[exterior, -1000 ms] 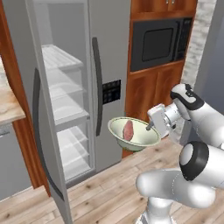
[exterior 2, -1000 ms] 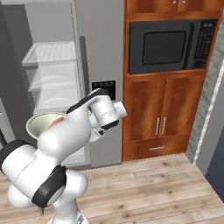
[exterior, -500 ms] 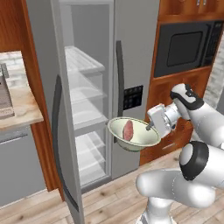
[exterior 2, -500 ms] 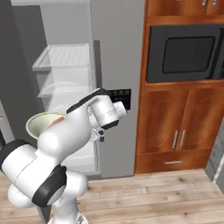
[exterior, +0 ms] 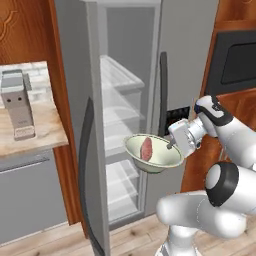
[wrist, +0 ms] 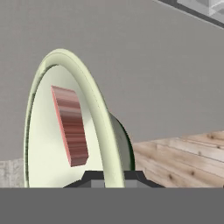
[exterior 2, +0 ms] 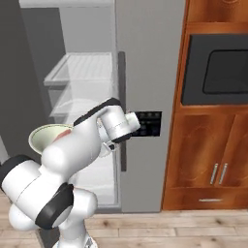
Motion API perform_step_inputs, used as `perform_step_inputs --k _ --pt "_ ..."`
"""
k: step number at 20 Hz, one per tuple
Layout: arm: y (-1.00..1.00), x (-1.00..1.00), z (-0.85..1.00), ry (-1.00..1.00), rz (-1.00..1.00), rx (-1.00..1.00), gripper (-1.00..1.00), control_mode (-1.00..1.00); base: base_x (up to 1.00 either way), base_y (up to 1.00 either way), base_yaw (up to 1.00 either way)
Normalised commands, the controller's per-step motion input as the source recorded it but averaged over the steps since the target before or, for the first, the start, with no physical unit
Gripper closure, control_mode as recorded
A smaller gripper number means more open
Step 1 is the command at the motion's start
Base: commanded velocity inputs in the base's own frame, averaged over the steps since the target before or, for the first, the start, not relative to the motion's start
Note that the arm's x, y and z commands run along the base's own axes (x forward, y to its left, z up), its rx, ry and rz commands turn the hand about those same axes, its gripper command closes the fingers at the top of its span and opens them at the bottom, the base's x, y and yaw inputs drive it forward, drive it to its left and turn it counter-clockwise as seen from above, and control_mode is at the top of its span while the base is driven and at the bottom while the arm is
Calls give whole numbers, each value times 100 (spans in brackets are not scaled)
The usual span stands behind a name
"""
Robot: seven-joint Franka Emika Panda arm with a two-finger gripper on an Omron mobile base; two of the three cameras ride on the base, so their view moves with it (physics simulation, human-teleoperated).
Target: Place one of the steaks on the plate and the other in the bowl. Then place the bowl in the fridge.
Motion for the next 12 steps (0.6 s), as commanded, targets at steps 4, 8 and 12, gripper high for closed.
perform_step_inputs --k 4,8,12 --pt "0 0 0 0 0 0 100 100 50 13 22" --pt "0 0 0 0 0 0 100 100 48 14 21" --pt "0 0 0 0 0 0 100 100 42 14 19"
